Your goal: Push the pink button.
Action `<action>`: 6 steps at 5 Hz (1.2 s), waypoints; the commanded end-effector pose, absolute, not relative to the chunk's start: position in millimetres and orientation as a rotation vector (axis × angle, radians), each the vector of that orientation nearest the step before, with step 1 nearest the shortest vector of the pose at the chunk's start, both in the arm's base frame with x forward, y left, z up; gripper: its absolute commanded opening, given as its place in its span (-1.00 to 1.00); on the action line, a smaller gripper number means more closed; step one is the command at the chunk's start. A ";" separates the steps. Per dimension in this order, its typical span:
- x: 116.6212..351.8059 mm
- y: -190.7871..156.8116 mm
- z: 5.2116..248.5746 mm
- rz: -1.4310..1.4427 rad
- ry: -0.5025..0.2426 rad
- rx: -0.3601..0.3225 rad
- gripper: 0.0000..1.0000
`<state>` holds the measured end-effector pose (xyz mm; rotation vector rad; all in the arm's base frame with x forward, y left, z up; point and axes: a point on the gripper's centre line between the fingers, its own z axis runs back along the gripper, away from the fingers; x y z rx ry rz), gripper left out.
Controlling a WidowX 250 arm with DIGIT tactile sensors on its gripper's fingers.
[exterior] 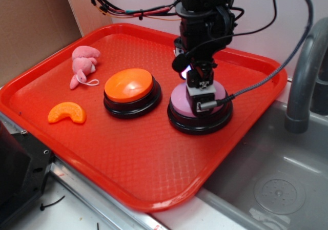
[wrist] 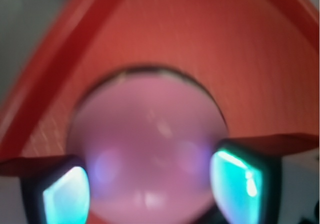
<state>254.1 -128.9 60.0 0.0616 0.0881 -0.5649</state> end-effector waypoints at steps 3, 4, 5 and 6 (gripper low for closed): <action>254.4 -125.4 116.4 -0.547 -0.095 0.044 1.00; 252.9 -124.3 126.0 -0.541 -0.114 0.043 1.00; 252.5 -124.7 129.5 -0.539 -0.107 0.041 1.00; 251.6 -124.5 136.4 -0.541 -0.101 0.052 1.00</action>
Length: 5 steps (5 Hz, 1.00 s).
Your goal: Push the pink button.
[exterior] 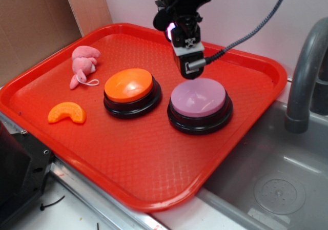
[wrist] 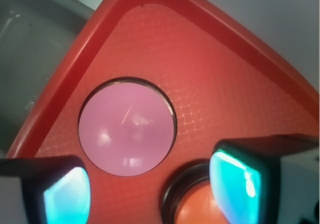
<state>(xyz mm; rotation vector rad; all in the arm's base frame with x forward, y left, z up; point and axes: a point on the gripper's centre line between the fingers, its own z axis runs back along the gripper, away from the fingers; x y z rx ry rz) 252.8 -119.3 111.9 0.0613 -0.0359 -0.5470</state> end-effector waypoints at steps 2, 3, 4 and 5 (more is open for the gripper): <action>250.6 -122.7 145.3 -0.536 -0.101 0.076 1.00; 250.1 -121.4 149.5 -0.526 -0.104 0.081 1.00; 248.5 -119.9 157.0 -0.525 -0.124 0.084 1.00; 244.9 -117.3 168.8 -0.529 -0.155 0.099 1.00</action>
